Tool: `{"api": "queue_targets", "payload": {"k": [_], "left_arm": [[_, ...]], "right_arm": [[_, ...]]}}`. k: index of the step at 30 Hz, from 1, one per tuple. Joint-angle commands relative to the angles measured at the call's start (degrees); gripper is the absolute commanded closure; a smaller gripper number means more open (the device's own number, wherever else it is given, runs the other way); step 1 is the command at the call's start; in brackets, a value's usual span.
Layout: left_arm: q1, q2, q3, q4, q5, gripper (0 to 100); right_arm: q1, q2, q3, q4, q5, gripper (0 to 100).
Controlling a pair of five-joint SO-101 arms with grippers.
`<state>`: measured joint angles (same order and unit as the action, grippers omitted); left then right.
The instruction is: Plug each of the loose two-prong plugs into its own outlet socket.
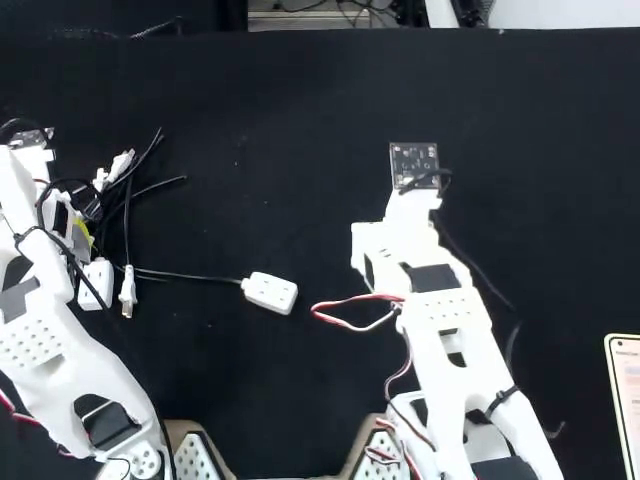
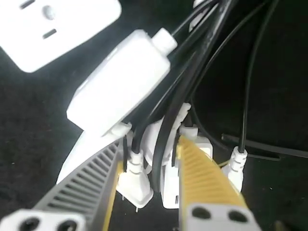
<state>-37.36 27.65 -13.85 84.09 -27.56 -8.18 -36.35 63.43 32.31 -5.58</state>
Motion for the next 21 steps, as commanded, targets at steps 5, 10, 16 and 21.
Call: {"api": "queue_targets", "payload": {"k": [5,10,16,21], "left_arm": [[-0.5,-2.5,-2.5,3.3,-0.4,98],[-0.3,-5.8,-5.1,7.8,-0.4,97],[2.9,-10.5,-6.7,13.6,-0.3,97],[8.9,-16.4,-6.3,16.7,3.7,97]], "right_arm": [[1.0,-1.1,-0.5,-1.6,0.1,87.4],[1.0,-1.1,-0.5,-1.6,0.1,87.4],[1.0,-1.1,-0.5,-1.5,0.1,87.4],[1.0,-1.1,-0.5,-1.6,0.1,87.4]]}}
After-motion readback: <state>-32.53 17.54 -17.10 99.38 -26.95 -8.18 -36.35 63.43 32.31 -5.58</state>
